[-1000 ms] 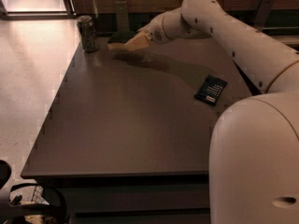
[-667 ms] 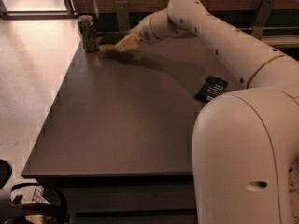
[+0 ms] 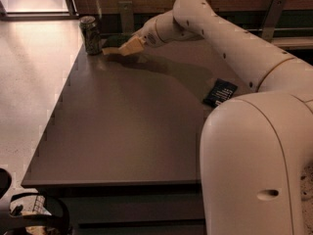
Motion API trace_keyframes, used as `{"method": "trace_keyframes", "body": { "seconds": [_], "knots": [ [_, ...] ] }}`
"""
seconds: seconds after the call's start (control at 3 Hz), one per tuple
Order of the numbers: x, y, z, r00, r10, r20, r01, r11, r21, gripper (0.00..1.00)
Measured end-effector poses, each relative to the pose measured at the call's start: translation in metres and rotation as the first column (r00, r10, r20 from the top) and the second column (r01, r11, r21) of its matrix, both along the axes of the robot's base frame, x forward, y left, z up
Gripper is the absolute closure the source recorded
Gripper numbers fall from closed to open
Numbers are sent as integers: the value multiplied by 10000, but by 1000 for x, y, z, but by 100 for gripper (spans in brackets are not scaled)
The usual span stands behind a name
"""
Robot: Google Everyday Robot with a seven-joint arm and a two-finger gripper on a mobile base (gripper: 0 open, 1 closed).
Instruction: Move sponge near green can
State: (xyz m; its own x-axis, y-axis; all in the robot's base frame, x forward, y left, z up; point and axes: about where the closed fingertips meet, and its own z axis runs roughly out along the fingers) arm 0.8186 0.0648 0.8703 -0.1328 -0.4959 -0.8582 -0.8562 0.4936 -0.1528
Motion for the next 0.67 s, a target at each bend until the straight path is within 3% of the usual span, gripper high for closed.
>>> {"method": "trace_keyframes", "body": {
  "seconds": [0.67],
  "knots": [
    [0,5,-4,10000,67,-55,-67,10000,-2,6]
  ]
}}
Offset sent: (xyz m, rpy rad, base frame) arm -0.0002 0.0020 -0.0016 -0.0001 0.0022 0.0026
